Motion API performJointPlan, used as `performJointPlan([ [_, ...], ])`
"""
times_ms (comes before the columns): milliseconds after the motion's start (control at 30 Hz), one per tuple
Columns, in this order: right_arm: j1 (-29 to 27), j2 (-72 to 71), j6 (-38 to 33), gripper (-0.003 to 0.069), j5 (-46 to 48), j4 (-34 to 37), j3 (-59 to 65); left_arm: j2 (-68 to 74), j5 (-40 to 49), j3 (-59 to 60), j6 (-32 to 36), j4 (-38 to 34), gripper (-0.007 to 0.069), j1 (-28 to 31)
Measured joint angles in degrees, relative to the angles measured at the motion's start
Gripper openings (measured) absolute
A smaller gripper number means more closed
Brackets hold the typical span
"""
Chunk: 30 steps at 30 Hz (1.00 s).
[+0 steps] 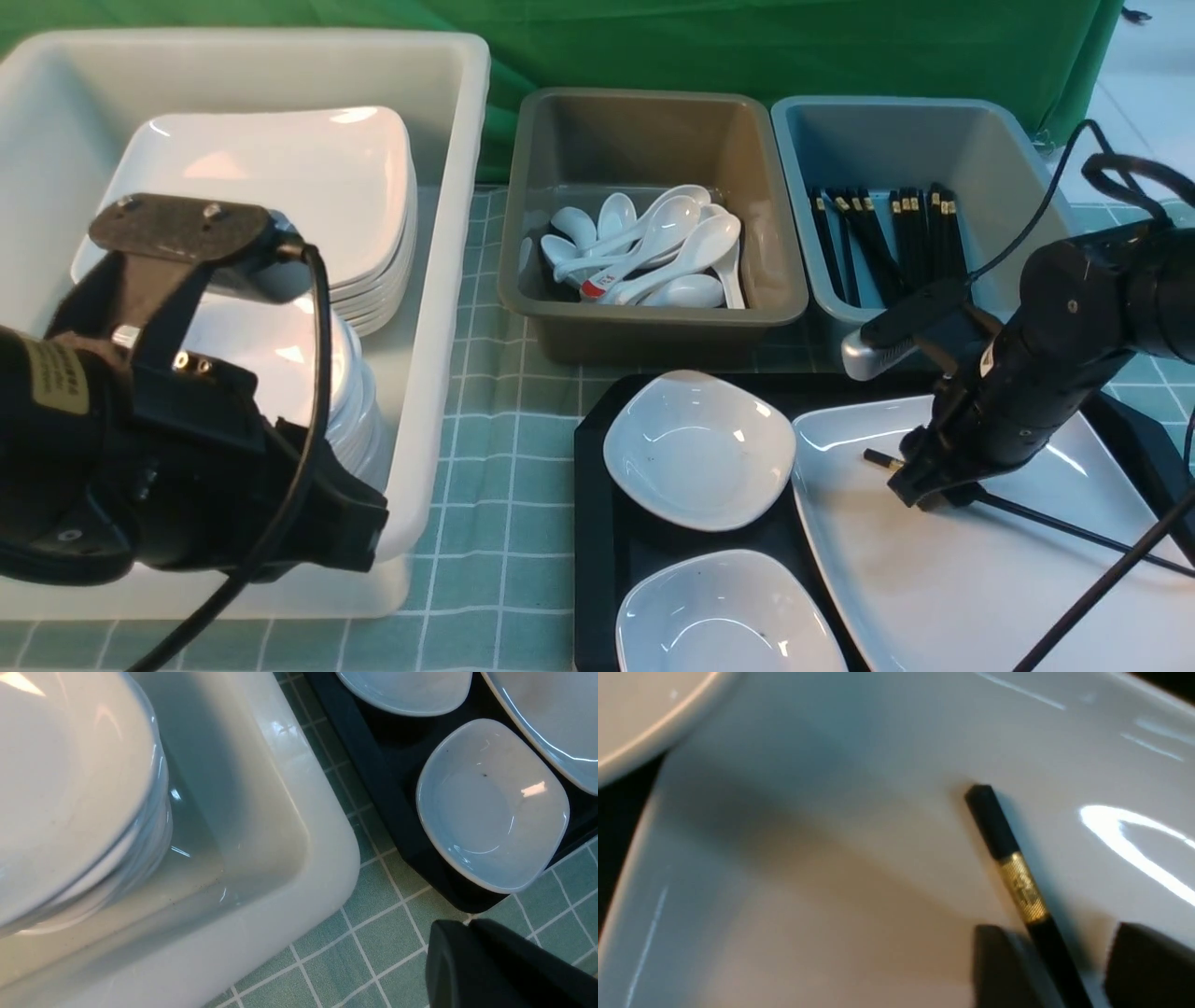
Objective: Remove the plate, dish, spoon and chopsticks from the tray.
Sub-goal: Use the right arm to grab a chopstick from the plate, then use the right arm to put a chopstick into the small storage box on the right
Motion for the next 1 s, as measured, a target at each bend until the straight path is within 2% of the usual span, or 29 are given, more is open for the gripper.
performJointPlan([
  [33,0.00,0.04,0.12,0.0169,0.00,0.02,-0.04,0.00,0.12,0.00,0.05,0.00,0.0009,0.00],
  [100,0.00,0.04,0.39,0.0087,0.60,0.06,-0.12,0.00,0.20,0.00,0.05,0.00,0.0009,0.00],
  [133,0.00,-0.07,0.46,0.0077,1.97,0.06,-0.57,0.00,0.26,0.00,0.05,0.00,0.0009,0.00],
  [300,0.38,-3.88,3.22,0.0077,13.38,0.05,-4.09,0.00,0.39,0.00,0.05,0.03,0.0009,0.00],
  [433,0.97,-11.10,5.78,0.0077,16.21,0.17,-8.60,0.00,0.39,0.00,0.18,0.07,0.0009,0.00],
  [600,-2.53,-12.03,8.90,0.0077,9.33,1.40,-21.79,0.00,0.39,0.00,0.18,0.07,0.0009,0.00],
  [733,-6.47,-1.52,8.98,0.0077,4.02,5.08,-36.97,0.00,0.65,0.00,0.18,-0.03,0.0009,0.00],
  [1000,-6.81,19.53,10.73,0.0088,-0.82,6.97,-53.89,0.00,3.80,0.00,0.18,-0.09,0.0009,0.00],
])
